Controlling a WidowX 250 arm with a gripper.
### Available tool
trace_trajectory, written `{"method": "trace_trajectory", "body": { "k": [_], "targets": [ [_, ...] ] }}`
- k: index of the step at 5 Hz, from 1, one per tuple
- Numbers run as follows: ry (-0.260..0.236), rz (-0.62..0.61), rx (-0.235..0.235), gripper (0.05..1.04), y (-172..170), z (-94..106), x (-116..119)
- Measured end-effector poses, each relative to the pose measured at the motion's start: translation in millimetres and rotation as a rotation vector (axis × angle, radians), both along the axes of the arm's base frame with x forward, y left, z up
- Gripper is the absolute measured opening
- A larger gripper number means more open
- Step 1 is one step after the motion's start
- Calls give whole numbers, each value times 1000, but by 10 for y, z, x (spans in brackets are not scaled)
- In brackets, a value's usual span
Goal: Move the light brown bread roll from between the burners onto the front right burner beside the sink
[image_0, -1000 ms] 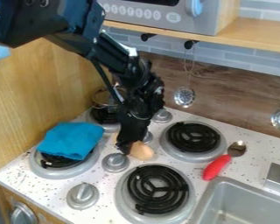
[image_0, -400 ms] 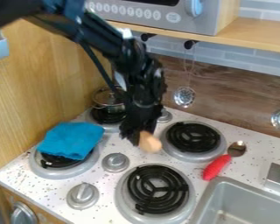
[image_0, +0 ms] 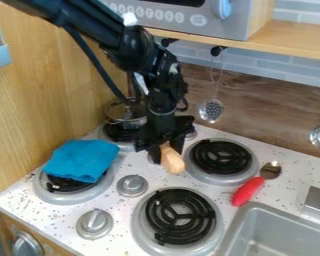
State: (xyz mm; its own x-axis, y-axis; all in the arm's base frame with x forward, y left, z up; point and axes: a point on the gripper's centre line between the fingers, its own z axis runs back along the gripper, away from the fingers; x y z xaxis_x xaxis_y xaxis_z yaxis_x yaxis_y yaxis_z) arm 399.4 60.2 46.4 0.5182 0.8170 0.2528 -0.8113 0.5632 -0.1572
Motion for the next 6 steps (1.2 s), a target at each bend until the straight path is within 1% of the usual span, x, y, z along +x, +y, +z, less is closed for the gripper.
{"method": "trace_trajectory", "body": {
  "k": [1,2,3,4,5,6],
  "targets": [
    [28,-165,1,554,-102,36,-176],
    [41,-376,12,554,-332,92,-386],
    [53,-571,52,554,-522,57,-596],
    [57,-677,94,554,-596,-11,-819],
    [64,-750,162,554,-626,-122,-944],
    [55,-760,183,554,-602,-232,-1035]
  ]
}}
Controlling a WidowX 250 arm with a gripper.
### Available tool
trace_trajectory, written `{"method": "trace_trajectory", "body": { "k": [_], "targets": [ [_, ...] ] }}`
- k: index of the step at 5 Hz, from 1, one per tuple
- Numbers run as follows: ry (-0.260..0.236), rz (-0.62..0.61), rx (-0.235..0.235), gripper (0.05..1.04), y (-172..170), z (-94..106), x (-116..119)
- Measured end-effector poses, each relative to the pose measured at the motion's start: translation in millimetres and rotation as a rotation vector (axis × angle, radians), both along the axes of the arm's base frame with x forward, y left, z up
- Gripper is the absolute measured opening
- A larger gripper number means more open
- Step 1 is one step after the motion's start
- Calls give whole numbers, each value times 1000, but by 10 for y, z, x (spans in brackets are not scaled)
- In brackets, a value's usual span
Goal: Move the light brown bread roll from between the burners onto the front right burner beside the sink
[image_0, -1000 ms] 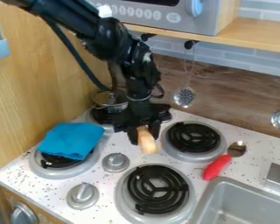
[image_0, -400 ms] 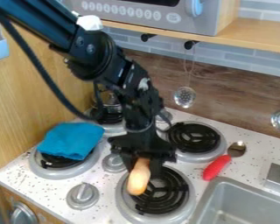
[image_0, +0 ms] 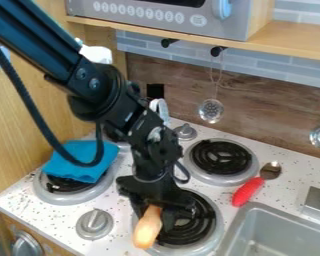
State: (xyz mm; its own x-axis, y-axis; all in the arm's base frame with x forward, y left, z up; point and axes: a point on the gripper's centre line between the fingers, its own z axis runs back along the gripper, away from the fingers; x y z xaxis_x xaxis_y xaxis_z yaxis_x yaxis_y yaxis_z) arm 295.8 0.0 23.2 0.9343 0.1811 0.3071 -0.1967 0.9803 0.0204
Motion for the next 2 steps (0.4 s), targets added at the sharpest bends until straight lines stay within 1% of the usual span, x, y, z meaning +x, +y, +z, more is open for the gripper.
{"method": "trace_trajectory", "body": {
  "k": [1,2],
  "targets": [
    [-47,12,16,554,45,-50,-13],
    [-102,36,21,554,65,-34,65]
  ]
}}
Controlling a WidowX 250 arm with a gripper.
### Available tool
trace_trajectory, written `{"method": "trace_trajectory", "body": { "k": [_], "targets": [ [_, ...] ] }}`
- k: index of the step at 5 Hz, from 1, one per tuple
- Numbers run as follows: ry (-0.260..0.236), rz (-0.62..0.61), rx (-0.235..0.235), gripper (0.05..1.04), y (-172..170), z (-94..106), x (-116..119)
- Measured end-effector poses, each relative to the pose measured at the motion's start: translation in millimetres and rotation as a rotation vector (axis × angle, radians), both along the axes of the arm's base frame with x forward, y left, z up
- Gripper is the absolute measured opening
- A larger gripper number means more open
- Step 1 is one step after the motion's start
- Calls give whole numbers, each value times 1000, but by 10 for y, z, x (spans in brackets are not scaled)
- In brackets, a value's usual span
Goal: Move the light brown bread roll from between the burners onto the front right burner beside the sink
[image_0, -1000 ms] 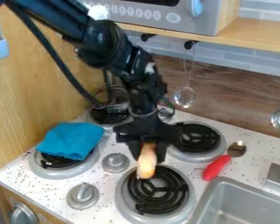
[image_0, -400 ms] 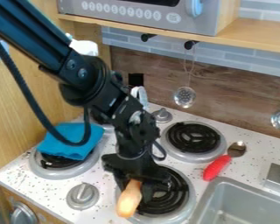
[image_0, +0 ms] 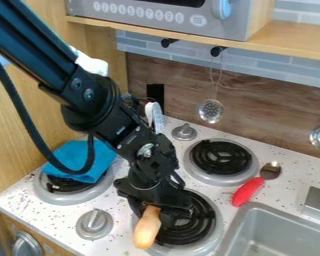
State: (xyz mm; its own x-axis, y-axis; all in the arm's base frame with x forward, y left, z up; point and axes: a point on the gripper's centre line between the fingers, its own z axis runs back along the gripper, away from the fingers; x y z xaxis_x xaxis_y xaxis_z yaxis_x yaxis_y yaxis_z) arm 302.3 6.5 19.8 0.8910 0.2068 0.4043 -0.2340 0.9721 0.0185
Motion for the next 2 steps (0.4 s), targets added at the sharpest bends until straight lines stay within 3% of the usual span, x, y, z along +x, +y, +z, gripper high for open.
{"method": "trace_trajectory", "body": {
  "k": [2],
  "targets": [
    [-18,28,-7,554,34,0,222]
  ]
}}
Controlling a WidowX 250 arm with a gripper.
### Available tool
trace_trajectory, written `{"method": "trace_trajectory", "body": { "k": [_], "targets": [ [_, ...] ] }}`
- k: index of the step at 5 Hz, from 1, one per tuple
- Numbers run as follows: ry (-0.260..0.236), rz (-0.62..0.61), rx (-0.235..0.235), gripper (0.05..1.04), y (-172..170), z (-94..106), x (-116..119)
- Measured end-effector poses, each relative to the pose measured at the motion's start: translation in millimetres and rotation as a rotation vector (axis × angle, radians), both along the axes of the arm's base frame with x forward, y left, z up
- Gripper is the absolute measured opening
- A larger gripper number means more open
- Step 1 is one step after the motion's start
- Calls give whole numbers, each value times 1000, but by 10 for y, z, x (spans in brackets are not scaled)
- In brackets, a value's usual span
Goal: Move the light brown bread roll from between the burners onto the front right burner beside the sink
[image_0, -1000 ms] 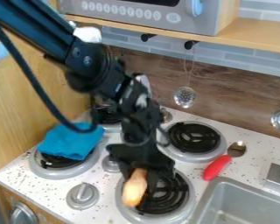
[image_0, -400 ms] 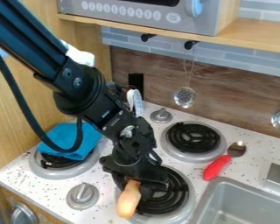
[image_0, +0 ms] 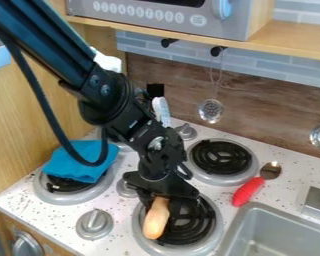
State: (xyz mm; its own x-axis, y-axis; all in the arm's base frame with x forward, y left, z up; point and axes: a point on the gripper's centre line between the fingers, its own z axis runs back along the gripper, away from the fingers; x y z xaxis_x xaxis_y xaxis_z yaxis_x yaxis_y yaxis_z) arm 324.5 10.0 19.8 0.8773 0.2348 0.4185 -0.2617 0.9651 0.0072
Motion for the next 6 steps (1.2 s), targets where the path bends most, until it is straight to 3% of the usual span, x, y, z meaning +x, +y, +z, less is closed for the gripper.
{"method": "trace_trajectory", "body": {
  "k": [1,2,3,4,5,6],
  "targets": [
    [9,22,1,554,37,-69,92],
    [1,41,21,622,77,-124,135],
    [-31,117,44,904,150,-116,160],
    [-20,129,39,1010,149,-125,140],
    [0,106,-37,1006,35,-62,110],
    [-46,82,-114,1005,-82,219,128]
  ]
}}
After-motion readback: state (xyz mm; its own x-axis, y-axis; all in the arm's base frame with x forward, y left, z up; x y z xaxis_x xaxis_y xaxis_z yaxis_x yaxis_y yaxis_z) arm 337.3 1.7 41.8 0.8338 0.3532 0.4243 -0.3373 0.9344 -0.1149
